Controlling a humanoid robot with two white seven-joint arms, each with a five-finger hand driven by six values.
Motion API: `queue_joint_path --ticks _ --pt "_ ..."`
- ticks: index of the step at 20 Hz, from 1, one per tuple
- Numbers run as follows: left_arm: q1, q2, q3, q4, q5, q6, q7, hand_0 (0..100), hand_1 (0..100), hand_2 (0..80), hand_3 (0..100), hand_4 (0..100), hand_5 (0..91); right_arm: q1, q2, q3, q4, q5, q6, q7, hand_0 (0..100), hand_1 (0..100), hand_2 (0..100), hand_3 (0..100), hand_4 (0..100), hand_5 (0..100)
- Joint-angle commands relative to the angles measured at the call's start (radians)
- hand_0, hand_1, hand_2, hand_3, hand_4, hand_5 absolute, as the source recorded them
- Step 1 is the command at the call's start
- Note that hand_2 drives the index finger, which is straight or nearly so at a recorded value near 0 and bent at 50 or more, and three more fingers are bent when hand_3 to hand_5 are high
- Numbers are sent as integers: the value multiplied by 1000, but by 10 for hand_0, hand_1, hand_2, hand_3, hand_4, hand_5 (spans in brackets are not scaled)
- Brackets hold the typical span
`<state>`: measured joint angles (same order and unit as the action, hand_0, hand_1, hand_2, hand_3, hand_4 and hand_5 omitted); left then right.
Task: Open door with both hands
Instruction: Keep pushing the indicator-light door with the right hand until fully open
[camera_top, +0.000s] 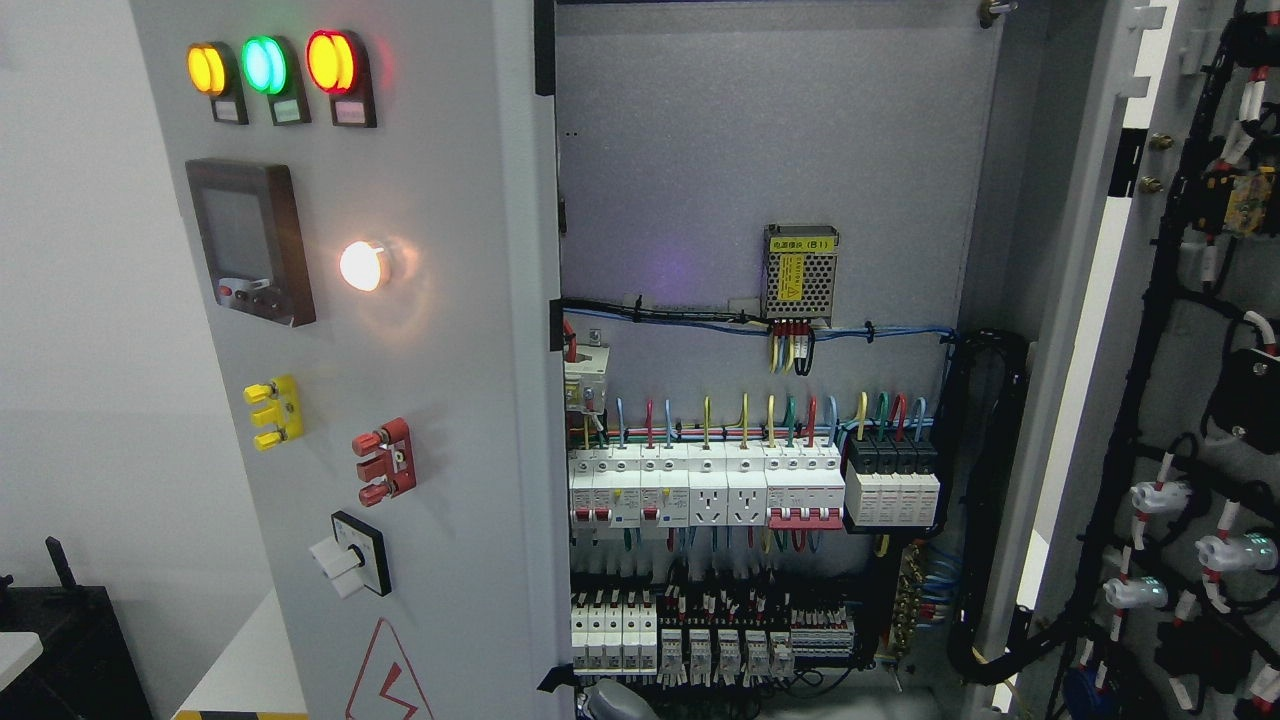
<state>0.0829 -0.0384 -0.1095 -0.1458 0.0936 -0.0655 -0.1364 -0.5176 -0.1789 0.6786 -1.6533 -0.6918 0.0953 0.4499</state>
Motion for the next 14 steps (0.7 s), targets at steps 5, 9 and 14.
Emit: queue_joint_path --ticks 5,9,14 --pt "0 0 1 0 0 4 0 0 0 0 0 32 0 1 55 67 -36 0 0 0 0 0 0 0 0 0" --pt "0 0 -1 0 0 4 0 0 0 0 0 31 0 2 61 82 -51 0 0 0 0 0 0 0 0 0" --pt "0 0 1 0 0 4 0 0 0 0 0 31 0 2 61 107 -57 0 0 0 0 0 0 0 0 0"
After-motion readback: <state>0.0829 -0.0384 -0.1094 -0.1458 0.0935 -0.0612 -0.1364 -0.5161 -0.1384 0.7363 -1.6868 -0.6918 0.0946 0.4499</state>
